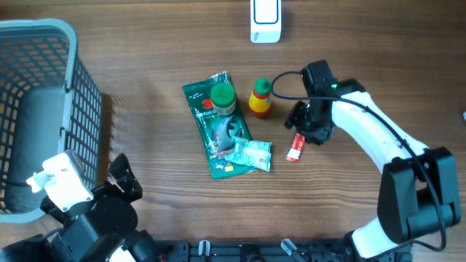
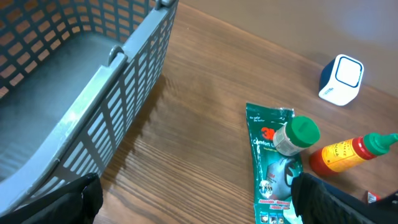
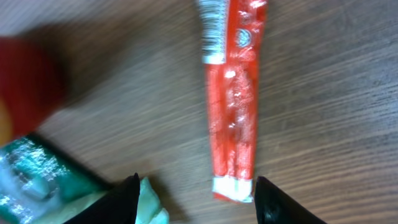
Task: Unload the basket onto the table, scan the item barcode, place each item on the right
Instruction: 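Reach the right gripper down and grasp the red snack stick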
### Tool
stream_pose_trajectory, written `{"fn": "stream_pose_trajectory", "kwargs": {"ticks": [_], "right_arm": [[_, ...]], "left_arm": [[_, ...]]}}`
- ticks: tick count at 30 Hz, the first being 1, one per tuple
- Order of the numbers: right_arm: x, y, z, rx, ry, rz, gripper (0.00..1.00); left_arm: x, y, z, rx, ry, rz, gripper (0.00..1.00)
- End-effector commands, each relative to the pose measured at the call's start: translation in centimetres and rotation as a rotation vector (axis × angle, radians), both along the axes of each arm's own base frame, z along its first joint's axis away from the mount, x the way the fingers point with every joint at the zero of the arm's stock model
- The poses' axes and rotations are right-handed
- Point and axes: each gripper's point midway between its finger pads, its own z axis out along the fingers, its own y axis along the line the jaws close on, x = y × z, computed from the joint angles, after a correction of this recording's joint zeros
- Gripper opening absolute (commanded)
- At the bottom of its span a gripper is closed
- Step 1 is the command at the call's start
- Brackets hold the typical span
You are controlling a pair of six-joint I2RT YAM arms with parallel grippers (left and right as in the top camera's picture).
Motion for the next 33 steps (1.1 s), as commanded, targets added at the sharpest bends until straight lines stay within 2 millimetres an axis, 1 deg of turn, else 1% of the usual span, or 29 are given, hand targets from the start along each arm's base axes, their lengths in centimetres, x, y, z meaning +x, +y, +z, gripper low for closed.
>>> {"fn": "stream_pose_trajectory", "kwargs": {"ticks": [1, 4, 5, 14, 16, 17, 19, 21, 23, 24, 25, 26, 29, 30, 31, 32, 33], "right_arm": [[-0.6, -0.9, -2.9, -0.032, -0.021, -0.048, 0.56], [0.0, -1.0, -3.9, -0.032, -0.075, -0.019, 0.56], [-0.3, -1.5, -4.1, -0.061, -0.069, -0.024, 0.56], [-1.6, -1.9, -4.3, -0.077, -0.017, -0.002, 0.56], [-1.7, -0.6, -3.7, -0.006, -0.022, 0.068, 0.56], [-1.3, 0.2, -2.9, 0.039, -0.042, 0.102, 0.57], [-0.8, 0.8, -1.6, 0.068, -0.079, 0.111, 0.59], [-1.6, 0.6, -1.1, 0.068, -0.062, 0.108, 0.59], [-2.5, 0.3, -1.5, 0.056, -0.031, 0.104, 0.59], [-2.6, -0.2, -2.0, 0.029, -0.034, 0.1, 0.59], [-2.7, -0.8, -2.5, 0.002, -0.038, 0.095, 0.56], [-2.8, -0.9, -2.9, -0.002, -0.043, 0.093, 0.54], [-3.0, -0.9, -4.8, 0.006, -0.074, 0.095, 0.5], [-3.4, -1.1, -5.5, 0.006, -0.067, 0.082, 0.43], [-4.3, -1.3, -6.5, 0.002, -0.043, 0.072, 0.37], [-5.0, -1.5, -7.2, -0.003, -0.023, 0.067, 0.34], [-5.6, -1.7, -7.8, -0.007, -0.004, 0.067, 0.23]], "left_arm": [[0.1, 0.1, 0.0, -0.007, -0.004, 0.016, 1.0], [0.1, 0.1, 0.0, -0.007, -0.004, 0.016, 1.0], [0.1, 0.1, 0.0, -0.007, -0.004, 0.016, 1.0], [0.1, 0.1, 0.0, -0.007, -0.004, 0.016, 1.0], [0.1, 0.1, 0.0, -0.007, -0.004, 0.016, 1.0], [0.1, 0.1, 0.0, -0.007, -0.004, 0.016, 1.0], [0.1, 0.1, 0.0, -0.007, -0.004, 0.016, 1.0], [0.1, 0.1, 0.0, -0.007, -0.004, 0.016, 1.0], [0.1, 0.1, 0.0, -0.007, -0.004, 0.016, 1.0], [0.1, 0.1, 0.0, -0.007, -0.004, 0.016, 1.0], [0.1, 0.1, 0.0, -0.007, -0.004, 0.016, 1.0], [0.1, 0.1, 0.0, -0.007, -0.004, 0.016, 1.0], [0.1, 0.1, 0.0, -0.007, -0.004, 0.016, 1.0], [0.1, 0.1, 0.0, -0.007, -0.004, 0.016, 1.0], [0.1, 0.1, 0.0, -0.007, -0.004, 0.016, 1.0], [0.1, 0.1, 0.0, -0.007, -0.004, 0.016, 1.0], [0.1, 0.1, 0.0, -0.007, -0.005, 0.017, 1.0]]}}
